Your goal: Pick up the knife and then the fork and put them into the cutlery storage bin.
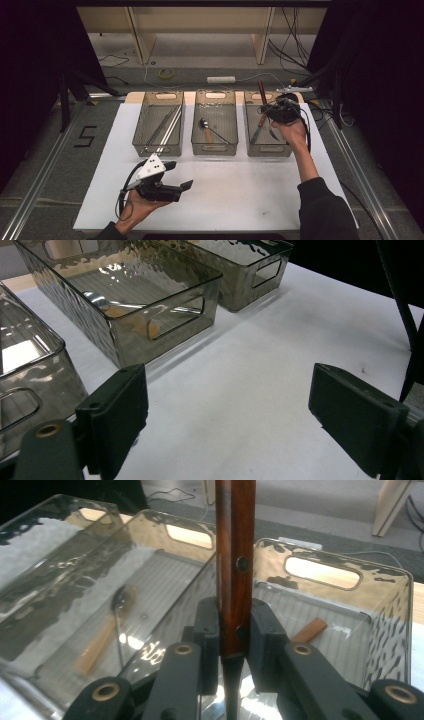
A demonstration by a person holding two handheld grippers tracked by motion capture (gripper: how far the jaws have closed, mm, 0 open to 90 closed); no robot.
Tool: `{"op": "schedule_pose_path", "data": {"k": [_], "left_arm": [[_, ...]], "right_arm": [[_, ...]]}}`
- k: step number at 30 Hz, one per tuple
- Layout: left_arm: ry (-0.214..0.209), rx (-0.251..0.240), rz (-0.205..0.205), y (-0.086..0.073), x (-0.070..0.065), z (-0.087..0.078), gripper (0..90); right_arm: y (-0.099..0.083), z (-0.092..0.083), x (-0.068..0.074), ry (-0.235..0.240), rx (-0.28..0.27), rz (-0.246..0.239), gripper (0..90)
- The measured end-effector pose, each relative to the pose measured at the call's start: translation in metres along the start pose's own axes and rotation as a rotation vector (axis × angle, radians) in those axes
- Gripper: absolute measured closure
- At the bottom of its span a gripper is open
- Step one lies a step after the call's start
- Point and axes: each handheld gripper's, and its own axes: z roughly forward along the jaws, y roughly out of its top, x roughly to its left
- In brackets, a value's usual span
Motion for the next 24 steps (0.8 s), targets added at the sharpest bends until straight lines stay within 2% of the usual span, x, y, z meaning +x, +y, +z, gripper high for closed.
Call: {"op": "schedule_pose_path", "data": {"k": [11, 24], "left_arm": [[-0.005, 0.006, -0.001, 0.000, -0.001, 0.001, 15.5], [-0.005, 0.006, -0.002, 0.000, -0.001, 0.001, 15.6]], "right_arm": [[-0.005, 0.015, -0.007, -0.051, 0.021, 0.041, 77.8], [-0.011, 0.024, -0.005, -0.068, 0.041, 0.041, 77.7]]}}
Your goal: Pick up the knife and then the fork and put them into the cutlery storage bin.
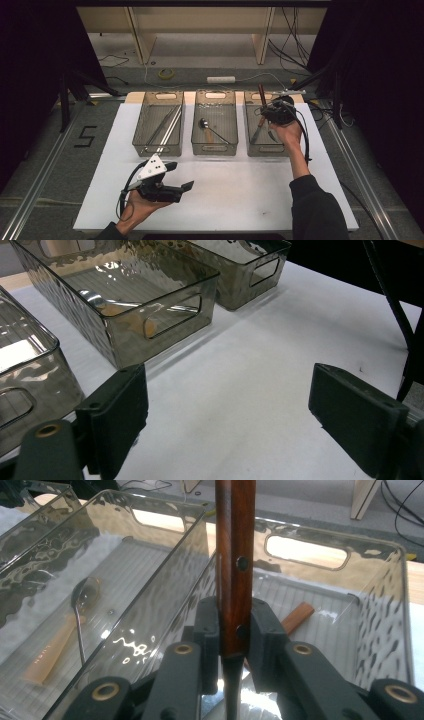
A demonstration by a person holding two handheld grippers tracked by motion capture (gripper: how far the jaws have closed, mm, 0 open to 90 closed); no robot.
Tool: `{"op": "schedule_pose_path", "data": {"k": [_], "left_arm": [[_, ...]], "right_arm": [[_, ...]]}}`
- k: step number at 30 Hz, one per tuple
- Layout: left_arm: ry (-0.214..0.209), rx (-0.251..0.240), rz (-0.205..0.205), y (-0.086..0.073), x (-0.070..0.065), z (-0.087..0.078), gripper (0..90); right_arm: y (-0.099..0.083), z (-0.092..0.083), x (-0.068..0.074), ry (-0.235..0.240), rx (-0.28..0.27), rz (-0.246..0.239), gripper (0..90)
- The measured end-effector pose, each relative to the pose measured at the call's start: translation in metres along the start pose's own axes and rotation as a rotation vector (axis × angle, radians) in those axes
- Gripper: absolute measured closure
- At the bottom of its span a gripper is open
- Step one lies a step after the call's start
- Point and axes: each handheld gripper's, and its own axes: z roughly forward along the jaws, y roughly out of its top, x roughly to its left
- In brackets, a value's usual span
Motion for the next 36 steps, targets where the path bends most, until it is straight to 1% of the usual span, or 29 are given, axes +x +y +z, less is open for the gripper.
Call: {"op": "schedule_pose_path", "data": {"k": [9, 11, 14, 19, 27, 36], "left_arm": [[0.001, -0.002, 0.003, 0.000, 0.000, -0.001, 15.5], [0.001, -0.001, 0.004, 0.000, 0.000, -0.001, 15.6], [0.002, -0.005, -0.002, 0.000, 0.000, -0.001, 15.5], [0.002, -0.004, 0.001, 0.000, 0.001, -0.001, 15.5], [0.005, -0.005, -0.003, 0.000, 0.002, -0.001, 15.5], [0.007, -0.005, -0.004, 0.000, 0.002, -0.001, 15.5]], "right_arm": [[-0.004, 0.010, 0.007, -0.003, 0.021, -0.007, 77.6], [-0.005, 0.013, 0.008, -0.007, 0.033, -0.006, 77.7], [-0.007, 0.015, 0.007, -0.014, 0.045, 0.003, 77.6], [-0.009, 0.018, 0.006, -0.023, 0.063, 0.012, 77.6], [-0.011, 0.020, 0.005, -0.025, 0.080, 0.012, 77.5], [-0.015, 0.025, 0.004, -0.033, 0.118, 0.012, 77.3]]}}
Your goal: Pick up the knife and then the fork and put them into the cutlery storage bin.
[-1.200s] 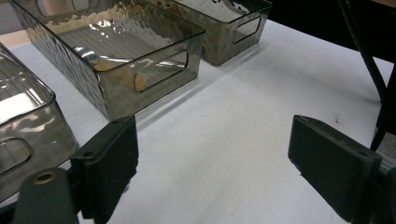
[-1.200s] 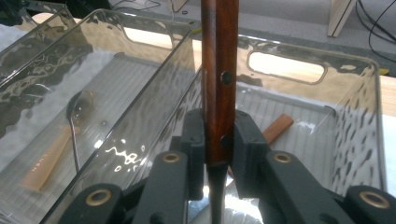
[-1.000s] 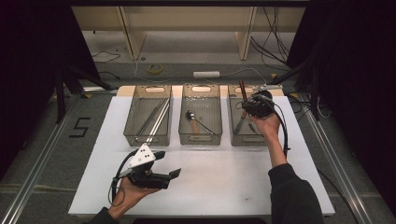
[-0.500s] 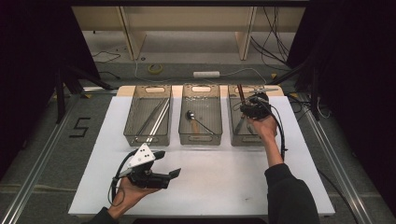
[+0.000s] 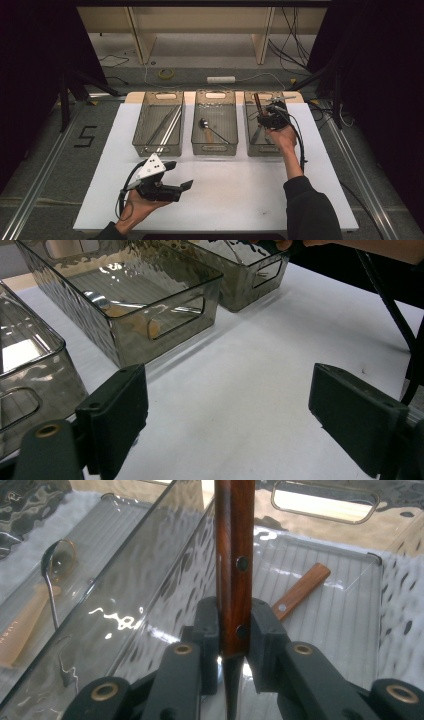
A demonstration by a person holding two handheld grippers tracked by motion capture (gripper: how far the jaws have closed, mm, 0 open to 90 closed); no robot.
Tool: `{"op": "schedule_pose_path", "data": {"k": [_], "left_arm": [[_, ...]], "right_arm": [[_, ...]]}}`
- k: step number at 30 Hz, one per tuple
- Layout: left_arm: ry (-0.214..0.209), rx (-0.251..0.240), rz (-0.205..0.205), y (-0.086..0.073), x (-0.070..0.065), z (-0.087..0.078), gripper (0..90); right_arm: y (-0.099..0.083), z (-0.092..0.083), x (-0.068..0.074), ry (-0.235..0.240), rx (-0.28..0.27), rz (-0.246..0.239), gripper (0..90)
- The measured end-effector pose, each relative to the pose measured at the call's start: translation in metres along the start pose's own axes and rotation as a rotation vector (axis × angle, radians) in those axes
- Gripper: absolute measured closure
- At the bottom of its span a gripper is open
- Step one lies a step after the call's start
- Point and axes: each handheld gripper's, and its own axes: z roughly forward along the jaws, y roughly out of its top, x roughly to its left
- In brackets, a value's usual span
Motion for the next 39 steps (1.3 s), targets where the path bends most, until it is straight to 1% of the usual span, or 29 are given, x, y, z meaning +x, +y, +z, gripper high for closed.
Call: {"op": "schedule_pose_path", "data": {"k": [8, 11, 14, 15, 19, 22, 24, 26, 28, 34, 39], "left_arm": [[-0.002, 0.001, 0.004, 0.000, 0.000, 0.000, 15.5], [-0.002, 0.002, 0.004, 0.000, 0.000, 0.000, 15.5], [-0.002, 0.001, 0.003, 0.000, 0.000, 0.000, 15.5], [-0.002, 0.001, 0.003, 0.000, 0.000, 0.000, 15.5], [0.000, 0.001, 0.003, 0.000, -0.001, 0.000, 15.5], [0.000, 0.001, 0.001, 0.000, 0.000, 0.000, 15.5], [0.000, 0.001, 0.000, 0.000, 0.000, 0.000, 15.5], [0.000, -0.001, -0.004, 0.000, 0.000, 0.000, 15.4], [-0.002, -0.003, -0.009, 0.000, 0.000, 0.000, 15.4], [-0.002, -0.005, -0.015, 0.000, 0.001, -0.001, 15.4], [-0.002, -0.006, -0.018, 0.000, 0.002, -0.001, 15.3]], "right_arm": [[-0.001, 0.003, 0.001, -0.020, 0.021, -0.008, 76.8], [-0.002, 0.004, 0.001, -0.019, 0.033, 0.002, 75.9], [0.000, 0.002, 0.001, -0.006, 0.031, 0.019, 68.0], [0.000, 0.001, 0.001, -0.002, 0.025, 0.016, 67.1], [0.002, -0.002, 0.003, 0.007, 0.028, 0.012, 62.0], [0.001, -0.004, 0.003, 0.021, 0.025, 0.019, 59.2], [0.001, -0.006, 0.003, 0.025, 0.025, 0.010, 56.4], [0.001, -0.010, 0.004, 0.040, 0.020, 0.008, 54.6], [0.000, -0.013, 0.005, 0.051, 0.005, 0.006, 51.4], [-0.009, -0.025, 0.011, 0.108, -0.041, 0.002, 45.1], [-0.019, -0.039, 0.019, 0.154, -0.082, -0.028, 40.6]]}}
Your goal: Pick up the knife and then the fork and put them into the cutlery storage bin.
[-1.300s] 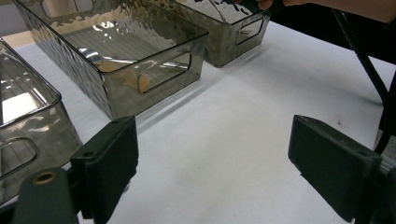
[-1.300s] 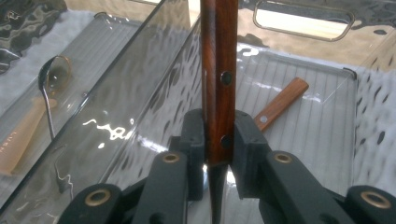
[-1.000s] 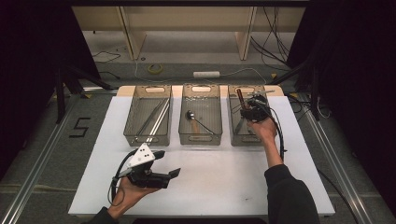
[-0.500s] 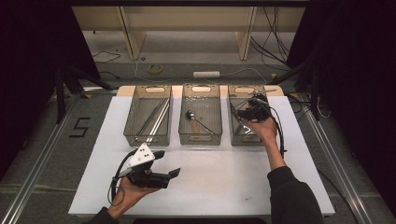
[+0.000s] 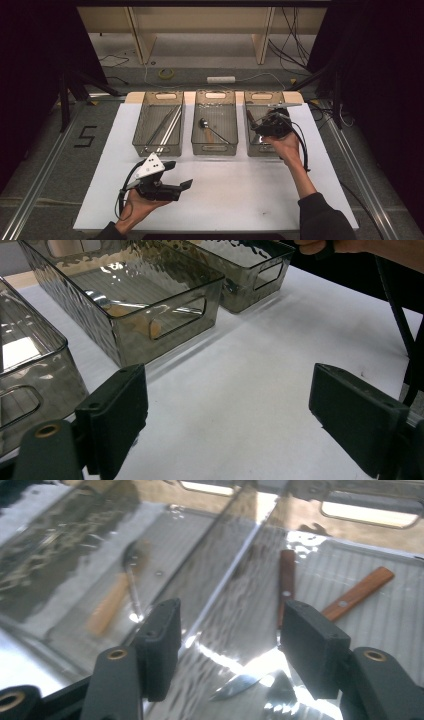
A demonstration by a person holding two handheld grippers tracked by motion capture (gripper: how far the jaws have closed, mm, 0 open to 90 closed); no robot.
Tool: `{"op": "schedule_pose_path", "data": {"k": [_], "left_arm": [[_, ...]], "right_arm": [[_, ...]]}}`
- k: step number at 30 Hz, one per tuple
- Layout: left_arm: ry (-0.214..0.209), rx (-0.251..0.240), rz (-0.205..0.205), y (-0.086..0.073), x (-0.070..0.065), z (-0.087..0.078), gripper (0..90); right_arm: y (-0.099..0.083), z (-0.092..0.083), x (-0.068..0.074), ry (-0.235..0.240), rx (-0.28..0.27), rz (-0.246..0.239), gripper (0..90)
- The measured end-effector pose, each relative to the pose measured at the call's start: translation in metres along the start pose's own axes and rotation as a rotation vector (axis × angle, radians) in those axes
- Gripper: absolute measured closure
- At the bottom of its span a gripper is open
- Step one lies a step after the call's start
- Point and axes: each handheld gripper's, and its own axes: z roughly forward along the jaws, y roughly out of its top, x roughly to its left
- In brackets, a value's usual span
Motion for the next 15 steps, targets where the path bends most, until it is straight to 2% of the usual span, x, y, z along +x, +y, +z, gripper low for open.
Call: {"op": "schedule_pose_path", "data": {"k": [8, 13, 15], "left_arm": [[0.000, -0.001, -0.004, 0.000, 0.000, 0.000, 15.4], [0.003, 0.000, -0.004, 0.000, 0.001, 0.000, 15.3], [0.002, -0.001, -0.008, 0.000, 0.001, 0.000, 15.3]], "right_arm": [[-0.019, -0.024, 0.015, 0.064, -0.060, -0.029, 36.5], [-0.033, -0.038, 0.024, 0.111, -0.121, -0.026, 36.2], [-0.038, -0.042, 0.029, 0.128, -0.118, -0.039, 35.2]]}}
